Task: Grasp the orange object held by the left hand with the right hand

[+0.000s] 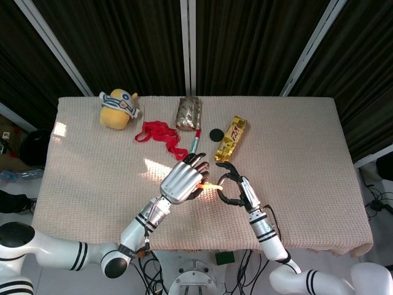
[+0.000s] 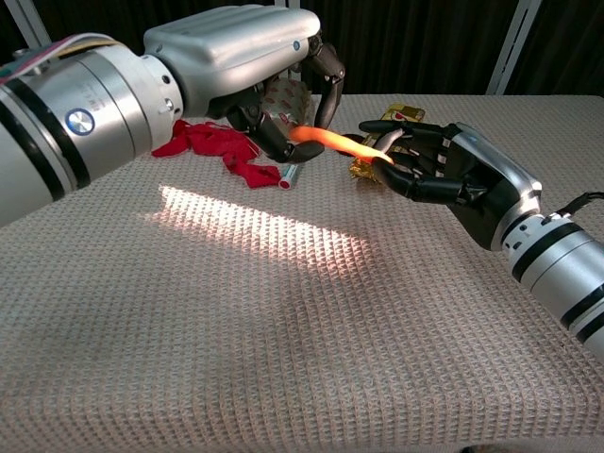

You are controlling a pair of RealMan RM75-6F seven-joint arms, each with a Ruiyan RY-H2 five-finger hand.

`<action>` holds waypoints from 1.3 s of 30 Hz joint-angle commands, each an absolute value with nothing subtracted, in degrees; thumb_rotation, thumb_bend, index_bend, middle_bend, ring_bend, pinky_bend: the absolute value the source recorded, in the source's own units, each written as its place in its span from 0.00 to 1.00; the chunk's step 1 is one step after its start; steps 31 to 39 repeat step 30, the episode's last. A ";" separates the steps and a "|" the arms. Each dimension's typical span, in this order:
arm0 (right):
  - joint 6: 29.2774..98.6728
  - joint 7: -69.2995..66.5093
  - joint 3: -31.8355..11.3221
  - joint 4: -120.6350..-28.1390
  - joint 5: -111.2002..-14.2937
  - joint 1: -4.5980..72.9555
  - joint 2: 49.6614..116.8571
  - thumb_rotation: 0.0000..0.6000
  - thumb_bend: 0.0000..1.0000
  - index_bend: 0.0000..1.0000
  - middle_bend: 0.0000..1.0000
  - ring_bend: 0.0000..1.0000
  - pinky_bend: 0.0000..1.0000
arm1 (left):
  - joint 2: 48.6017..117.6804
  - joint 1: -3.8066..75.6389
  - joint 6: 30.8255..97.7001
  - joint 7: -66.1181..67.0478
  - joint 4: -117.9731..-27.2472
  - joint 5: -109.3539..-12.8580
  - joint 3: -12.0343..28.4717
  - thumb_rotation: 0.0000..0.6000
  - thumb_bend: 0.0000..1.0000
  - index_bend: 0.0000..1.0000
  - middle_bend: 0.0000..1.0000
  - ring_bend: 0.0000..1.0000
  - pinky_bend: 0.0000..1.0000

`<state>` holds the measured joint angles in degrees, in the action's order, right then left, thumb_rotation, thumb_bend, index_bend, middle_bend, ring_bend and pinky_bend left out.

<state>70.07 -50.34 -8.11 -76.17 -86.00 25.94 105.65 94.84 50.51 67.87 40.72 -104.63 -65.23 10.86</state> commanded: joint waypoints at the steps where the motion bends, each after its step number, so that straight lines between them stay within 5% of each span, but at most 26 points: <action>1: 70.69 -48.02 -8.04 -77.78 -86.19 25.77 104.30 1.00 0.40 0.57 0.13 0.00 0.00 | 94.78 50.40 67.84 40.43 -104.60 -65.46 10.91 0.96 0.30 0.58 0.32 0.15 0.22; 23: 74.62 -46.40 -7.12 -81.90 -86.38 22.44 94.74 1.00 0.44 0.59 0.13 0.00 0.00 | 87.54 45.08 70.13 33.35 -106.89 -71.22 8.50 0.97 0.30 0.58 0.32 0.15 0.22; 39: 75.40 -47.31 -6.53 -81.66 -86.63 21.58 94.16 1.00 0.44 0.59 0.13 0.00 0.00 | 86.22 43.98 70.36 33.02 -107.31 -71.94 8.29 0.97 0.30 0.58 0.32 0.15 0.22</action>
